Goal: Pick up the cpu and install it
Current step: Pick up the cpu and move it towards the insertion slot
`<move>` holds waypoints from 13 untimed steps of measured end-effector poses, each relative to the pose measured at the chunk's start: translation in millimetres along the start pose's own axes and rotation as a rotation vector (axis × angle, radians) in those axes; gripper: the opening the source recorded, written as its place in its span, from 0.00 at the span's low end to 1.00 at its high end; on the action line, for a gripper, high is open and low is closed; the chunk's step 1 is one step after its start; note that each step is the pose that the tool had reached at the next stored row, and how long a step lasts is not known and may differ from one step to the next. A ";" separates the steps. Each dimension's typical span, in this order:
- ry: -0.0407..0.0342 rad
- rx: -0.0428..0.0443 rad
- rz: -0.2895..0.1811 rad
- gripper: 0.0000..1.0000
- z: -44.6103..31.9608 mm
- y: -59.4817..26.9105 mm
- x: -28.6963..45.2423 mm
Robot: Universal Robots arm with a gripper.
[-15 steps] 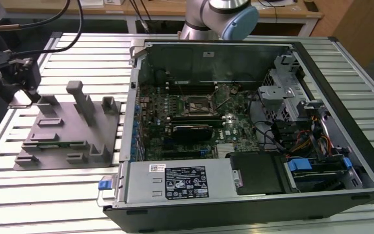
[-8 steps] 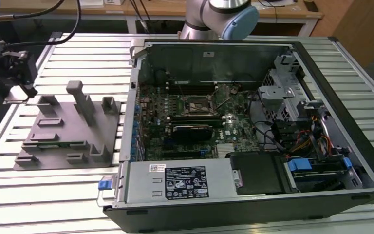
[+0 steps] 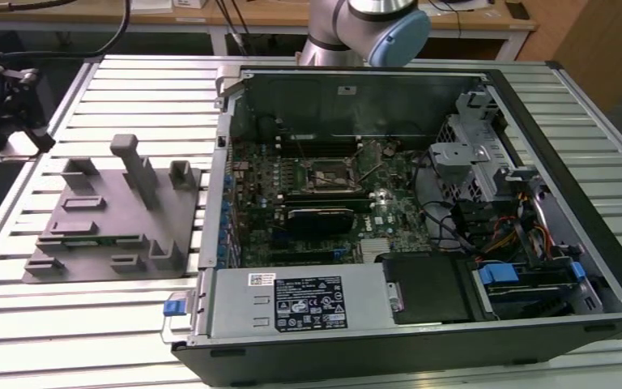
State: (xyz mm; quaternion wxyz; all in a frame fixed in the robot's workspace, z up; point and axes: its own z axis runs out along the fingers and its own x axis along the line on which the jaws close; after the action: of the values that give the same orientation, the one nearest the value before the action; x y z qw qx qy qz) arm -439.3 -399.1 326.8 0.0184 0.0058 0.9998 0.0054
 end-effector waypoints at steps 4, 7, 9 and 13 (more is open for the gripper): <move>-0.0010 0.0000 0.000 0.54 -9.0 0.1 -0.3; -0.0021 0.0000 0.000 0.54 -15.9 0.2 -0.6; -0.0028 0.0000 0.000 0.54 -21.0 0.2 -0.8; -0.0042 -0.0001 0.000 0.54 -30.6 0.4 -1.1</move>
State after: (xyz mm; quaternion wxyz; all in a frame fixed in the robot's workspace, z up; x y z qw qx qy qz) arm -439.3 -399.0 357.4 0.0205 0.0058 0.9998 0.0054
